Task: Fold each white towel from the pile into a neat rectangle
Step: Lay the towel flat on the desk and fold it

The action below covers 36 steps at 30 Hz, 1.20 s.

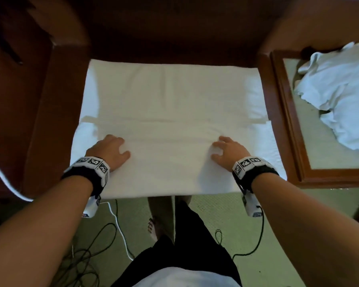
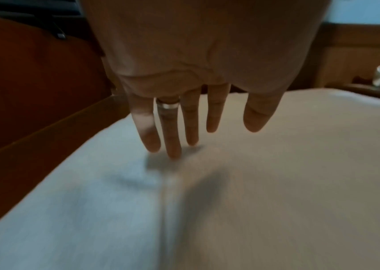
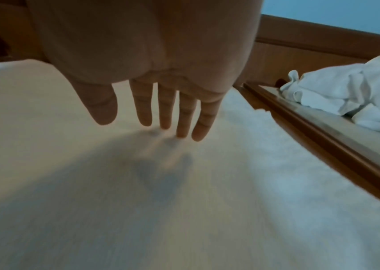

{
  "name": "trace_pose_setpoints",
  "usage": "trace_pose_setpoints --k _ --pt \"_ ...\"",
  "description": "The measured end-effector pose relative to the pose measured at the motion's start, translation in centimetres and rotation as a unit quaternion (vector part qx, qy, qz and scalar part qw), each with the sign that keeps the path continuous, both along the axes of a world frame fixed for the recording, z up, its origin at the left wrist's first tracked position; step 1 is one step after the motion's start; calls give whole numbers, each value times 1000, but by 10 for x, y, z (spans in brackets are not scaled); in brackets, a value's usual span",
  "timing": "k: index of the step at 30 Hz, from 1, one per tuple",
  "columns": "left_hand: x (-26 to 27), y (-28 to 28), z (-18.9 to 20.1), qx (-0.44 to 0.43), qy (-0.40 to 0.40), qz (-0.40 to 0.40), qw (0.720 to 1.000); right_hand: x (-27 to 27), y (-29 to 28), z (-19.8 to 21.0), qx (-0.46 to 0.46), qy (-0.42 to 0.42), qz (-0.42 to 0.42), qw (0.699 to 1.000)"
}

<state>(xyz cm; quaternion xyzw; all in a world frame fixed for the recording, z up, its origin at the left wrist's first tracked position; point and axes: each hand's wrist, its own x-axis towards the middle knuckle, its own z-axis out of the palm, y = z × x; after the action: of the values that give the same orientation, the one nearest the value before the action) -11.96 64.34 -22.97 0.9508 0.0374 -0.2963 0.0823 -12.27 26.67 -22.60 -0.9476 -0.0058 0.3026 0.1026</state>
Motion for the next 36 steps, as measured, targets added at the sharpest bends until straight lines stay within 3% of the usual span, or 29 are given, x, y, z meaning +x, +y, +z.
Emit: trace_pose_setpoints --k 5,12,18,21,24,28,31,36 --pt "51 -4 39 -35 -13 28 999 37 -11 25 5 -17 -76 997" --pt "146 -18 63 -46 -49 11 998 132 -32 30 6 -59 -67 996" --pt "232 -23 23 35 -87 -67 993 231 -58 4 -10 -133 -33 991" --pt "260 -25 -5 90 -85 -99 987 261 -71 -16 -72 -112 12 991" --pt "273 -22 -28 141 -78 -125 979 270 -79 -33 -91 -112 16 989" --pt "272 -31 -36 141 -186 -118 965 269 -83 -46 -81 -226 10 971" --pt "280 -44 -17 157 -210 -125 957 281 -83 -37 -84 -230 10 969" --pt "286 -40 32 41 -185 -55 980 289 -94 4 -26 -261 -9 965"
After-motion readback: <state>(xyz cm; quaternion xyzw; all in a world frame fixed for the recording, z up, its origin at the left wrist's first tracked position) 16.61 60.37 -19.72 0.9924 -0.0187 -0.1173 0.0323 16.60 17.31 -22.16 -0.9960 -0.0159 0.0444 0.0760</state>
